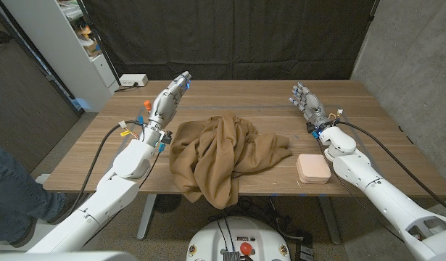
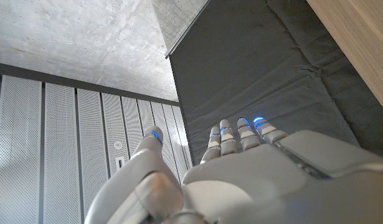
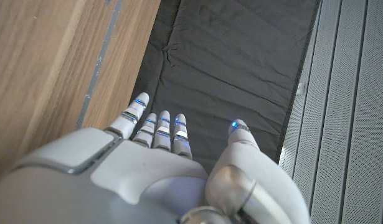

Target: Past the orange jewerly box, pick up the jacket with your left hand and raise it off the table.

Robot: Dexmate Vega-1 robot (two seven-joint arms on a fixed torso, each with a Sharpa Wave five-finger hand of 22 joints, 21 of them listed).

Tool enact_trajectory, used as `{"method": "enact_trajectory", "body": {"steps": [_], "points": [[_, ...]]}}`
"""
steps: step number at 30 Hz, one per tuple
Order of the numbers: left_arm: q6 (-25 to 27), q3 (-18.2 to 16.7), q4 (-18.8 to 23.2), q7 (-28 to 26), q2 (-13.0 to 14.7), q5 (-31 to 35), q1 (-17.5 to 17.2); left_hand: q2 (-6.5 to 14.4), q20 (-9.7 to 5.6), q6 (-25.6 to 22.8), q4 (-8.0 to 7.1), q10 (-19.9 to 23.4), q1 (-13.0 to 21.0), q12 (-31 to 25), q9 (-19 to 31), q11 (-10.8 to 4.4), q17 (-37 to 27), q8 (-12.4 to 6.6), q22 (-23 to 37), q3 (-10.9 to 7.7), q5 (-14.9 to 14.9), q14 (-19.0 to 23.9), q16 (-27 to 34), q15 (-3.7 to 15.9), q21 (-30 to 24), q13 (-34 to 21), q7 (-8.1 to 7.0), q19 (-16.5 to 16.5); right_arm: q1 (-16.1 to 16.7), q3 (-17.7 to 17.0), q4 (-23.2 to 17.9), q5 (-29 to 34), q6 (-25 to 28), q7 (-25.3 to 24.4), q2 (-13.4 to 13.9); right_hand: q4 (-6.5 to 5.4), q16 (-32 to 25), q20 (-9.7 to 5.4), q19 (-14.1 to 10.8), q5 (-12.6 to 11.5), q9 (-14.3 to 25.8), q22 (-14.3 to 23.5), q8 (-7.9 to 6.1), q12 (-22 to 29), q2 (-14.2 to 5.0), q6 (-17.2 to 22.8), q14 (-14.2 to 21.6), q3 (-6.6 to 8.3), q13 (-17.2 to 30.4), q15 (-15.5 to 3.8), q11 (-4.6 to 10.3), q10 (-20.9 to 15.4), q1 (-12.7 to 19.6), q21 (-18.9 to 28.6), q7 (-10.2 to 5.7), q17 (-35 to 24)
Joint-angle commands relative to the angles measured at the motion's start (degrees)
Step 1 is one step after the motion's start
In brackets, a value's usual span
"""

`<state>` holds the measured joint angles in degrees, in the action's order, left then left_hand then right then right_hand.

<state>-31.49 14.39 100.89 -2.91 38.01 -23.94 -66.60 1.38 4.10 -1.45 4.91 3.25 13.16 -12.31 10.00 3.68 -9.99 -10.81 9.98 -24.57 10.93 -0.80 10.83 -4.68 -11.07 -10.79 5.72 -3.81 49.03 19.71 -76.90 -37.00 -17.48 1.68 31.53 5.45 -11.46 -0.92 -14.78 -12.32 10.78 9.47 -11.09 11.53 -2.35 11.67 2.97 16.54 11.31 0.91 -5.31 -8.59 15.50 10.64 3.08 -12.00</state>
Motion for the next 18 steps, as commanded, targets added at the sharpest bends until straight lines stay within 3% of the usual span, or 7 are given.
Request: {"method": "enact_trajectory", "body": {"steps": [1, 18], "points": [[-0.13, -0.75, 2.08, -0.54, 0.53, 1.45, -1.92, 0.04, 0.24, -0.18, 0.27, 0.37, 0.43, -0.28, 0.18, 0.21, -0.28, -0.20, 0.27, -0.20, 0.03, 0.34, 0.17, 0.08, -0.36, -0.16, 0.16, 0.28, 0.44, -0.39, -0.79, -0.01, -0.06, -0.10, 0.51, 0.49, -0.31, -0.07, -0.51, -0.18, 0.16, 0.32, -0.25, 0.15, -0.30, 0.51, 0.47, 0.14, 0.11, -0.09, 0.09, -0.65, 0.30, 0.38, -0.10, -0.17], [1.44, -2.44, 5.12, -2.03, 2.25, 4.79, -4.33, 0.14, 0.28, -0.24, 0.44, 0.41, 0.56, -0.21, 0.18, 0.23, -0.27, -0.14, 0.26, -0.20, 0.00, 0.35, 0.09, 0.16, -0.33, -0.16, 0.14, 0.26, 0.33, -0.51, -1.03, 0.10, -0.32, -0.01, 0.65, 0.50, -0.33, -0.02, -0.49, -0.17, 0.16, 0.32, -0.24, 0.15, -0.31, 0.51, 0.51, 0.10, 0.11, -0.05, 0.08, -0.66, 0.25, 0.37, -0.18, -0.18]]}}
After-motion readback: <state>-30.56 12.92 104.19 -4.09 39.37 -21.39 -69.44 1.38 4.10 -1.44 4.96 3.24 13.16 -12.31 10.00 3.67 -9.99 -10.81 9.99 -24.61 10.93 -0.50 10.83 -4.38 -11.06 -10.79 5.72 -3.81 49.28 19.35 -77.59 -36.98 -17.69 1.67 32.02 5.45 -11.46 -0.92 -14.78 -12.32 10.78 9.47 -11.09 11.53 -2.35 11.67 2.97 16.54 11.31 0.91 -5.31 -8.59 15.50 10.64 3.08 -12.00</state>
